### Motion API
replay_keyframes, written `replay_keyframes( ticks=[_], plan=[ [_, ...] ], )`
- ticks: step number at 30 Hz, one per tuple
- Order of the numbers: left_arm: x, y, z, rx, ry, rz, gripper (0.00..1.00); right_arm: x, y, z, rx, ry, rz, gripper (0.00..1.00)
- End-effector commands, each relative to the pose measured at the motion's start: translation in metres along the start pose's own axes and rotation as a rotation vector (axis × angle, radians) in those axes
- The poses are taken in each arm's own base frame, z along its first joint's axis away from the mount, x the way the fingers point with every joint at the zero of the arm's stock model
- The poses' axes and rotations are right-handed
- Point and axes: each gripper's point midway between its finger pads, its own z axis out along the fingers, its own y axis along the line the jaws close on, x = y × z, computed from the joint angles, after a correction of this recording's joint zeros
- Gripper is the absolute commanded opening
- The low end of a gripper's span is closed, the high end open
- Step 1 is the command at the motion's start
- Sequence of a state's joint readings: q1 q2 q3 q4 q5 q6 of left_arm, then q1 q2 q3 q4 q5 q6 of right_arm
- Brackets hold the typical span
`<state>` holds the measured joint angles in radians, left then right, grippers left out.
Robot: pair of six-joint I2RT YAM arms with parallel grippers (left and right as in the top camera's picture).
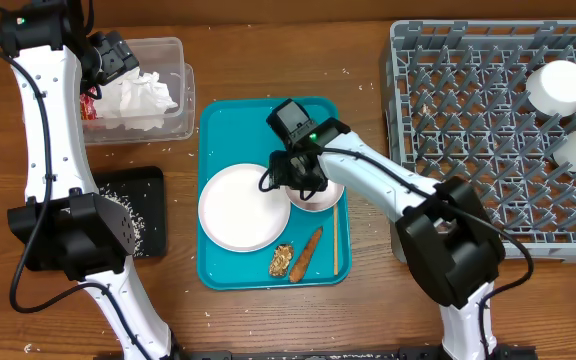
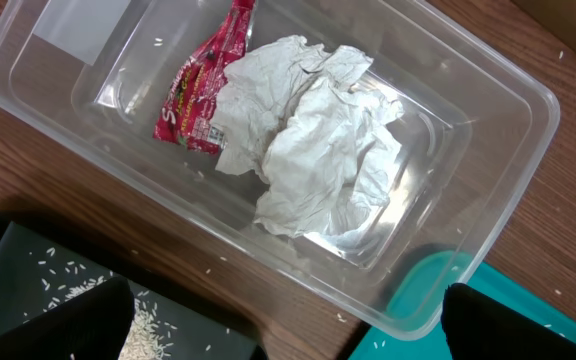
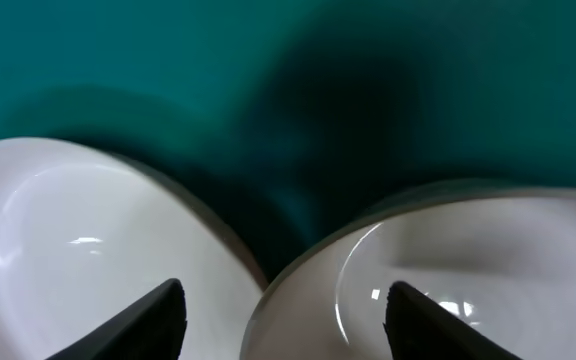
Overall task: Sort waste into correct bins and load items into the dishwasher
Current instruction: 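Move the right gripper to the pink small bowl and grasp it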
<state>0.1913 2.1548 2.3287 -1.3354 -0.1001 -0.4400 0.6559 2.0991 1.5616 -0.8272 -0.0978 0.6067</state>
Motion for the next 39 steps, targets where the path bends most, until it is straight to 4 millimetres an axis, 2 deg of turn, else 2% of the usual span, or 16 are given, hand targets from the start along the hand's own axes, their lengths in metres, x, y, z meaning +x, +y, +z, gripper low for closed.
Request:
replay_keyframes(
  ticks=[1,5,9,23,25,26,27,32,39],
  plan=[
    [-0.001,-0.003,-0.013,0.017,-0.021,-0.011,1.00,-0.009,-0.003,-0.003,0.026,-0.045,0.028,0.56],
    [-0.001,-0.003,-0.013,0.017,-0.021,-0.011,1.00,-0.008,-0.003,-0.003,0.027,-0.043,0.029,0.41],
    [-0.001,-0.003,-0.013,0.017,-0.021,-0.011,1.00,-0.008,-0.002,-0.006,0.028,-0.036,0.029,0.36],
    [-0.001,-0.003,-0.013,0.017,-0.021,-0.011,1.00,-0.032,0.017,-0.051,0.003,-0.070,0.026,0.04],
    [-0.001,-0.003,-0.013,0.017,-0.021,-0.011,1.00,-0.035,0.020,-0.059,0.002,-0.075,0.016,0.04],
    [-0.001,-0.003,-0.013,0.017,-0.021,-0.011,1.00,-0.037,0.020,-0.063,0.002,-0.077,-0.004,0.15],
    [-0.001,-0.003,-0.013,0.017,-0.021,-0.011,1.00,-0.038,0.018,-0.063,0.012,-0.082,-0.002,0.20],
    [-0.001,-0.003,-0.013,0.017,-0.021,-0.011,1.00,-0.041,0.000,-0.058,0.093,-0.113,0.038,0.23],
    [-0.001,-0.003,-0.013,0.017,-0.021,-0.011,1.00,-0.039,-0.013,-0.037,0.149,-0.109,0.144,0.31]
  ],
)
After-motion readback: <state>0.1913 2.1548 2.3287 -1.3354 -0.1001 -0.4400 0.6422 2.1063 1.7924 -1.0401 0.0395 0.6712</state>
